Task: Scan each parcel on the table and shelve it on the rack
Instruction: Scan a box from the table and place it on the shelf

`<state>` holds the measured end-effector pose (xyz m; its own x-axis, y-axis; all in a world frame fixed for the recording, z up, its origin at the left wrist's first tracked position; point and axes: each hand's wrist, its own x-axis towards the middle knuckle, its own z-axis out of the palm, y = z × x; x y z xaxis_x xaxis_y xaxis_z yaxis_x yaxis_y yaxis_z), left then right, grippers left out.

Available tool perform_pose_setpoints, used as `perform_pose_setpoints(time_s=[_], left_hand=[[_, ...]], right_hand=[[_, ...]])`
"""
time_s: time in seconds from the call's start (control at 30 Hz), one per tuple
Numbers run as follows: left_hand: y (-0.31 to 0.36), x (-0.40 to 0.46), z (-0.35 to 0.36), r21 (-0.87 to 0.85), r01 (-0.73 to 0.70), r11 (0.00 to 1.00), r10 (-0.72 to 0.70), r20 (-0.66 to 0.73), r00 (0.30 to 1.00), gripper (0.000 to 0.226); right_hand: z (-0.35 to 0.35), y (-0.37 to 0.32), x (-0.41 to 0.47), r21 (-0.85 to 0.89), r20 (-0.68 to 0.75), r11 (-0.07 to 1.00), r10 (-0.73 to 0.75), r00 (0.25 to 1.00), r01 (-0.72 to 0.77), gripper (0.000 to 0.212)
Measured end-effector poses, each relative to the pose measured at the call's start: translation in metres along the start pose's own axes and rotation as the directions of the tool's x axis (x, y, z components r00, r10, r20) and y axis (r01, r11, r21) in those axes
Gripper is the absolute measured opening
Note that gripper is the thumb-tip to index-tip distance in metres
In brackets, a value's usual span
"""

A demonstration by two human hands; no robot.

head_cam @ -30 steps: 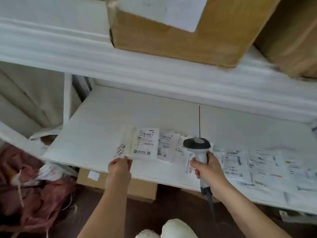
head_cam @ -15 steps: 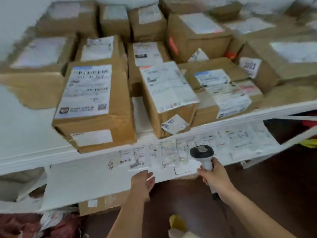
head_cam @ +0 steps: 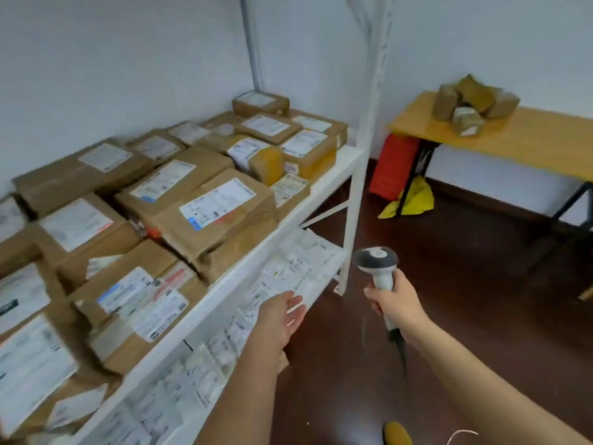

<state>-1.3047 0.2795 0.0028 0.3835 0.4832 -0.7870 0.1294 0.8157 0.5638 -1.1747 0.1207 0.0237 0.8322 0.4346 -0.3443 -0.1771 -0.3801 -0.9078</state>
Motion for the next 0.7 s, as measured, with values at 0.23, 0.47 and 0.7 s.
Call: perform_pose_setpoints(time_s=[0.23, 0.47, 0.7], left_hand=[[0.005, 0.051, 0.215, 0.234, -0.049, 0.971, 0.010, 0.165, 0.986, 0.016], [-0.014, 0.113, 0.457, 0.365, -0.010, 0.931, -0.099, 0.279, 0.955, 0.016], [0.006, 0.169, 0.633, 0.460, -0.077, 0.884, -0.098, 0.343, 0.934, 0.010]], right_hand=[[-0.157, -0.013, 0.101, 0.230, -0.227, 0.973, 0.042, 0.973, 0.012, 0.027], [-0.328, -0.035, 0.232, 0.333, -0.399, 0.941, 0.078, 0.914, 0.065, 0.022], [-0.429, -0.067, 0.360, 0.354, -0.483, 0.930, 0.088, 0.871, 0.102, 0.028]])
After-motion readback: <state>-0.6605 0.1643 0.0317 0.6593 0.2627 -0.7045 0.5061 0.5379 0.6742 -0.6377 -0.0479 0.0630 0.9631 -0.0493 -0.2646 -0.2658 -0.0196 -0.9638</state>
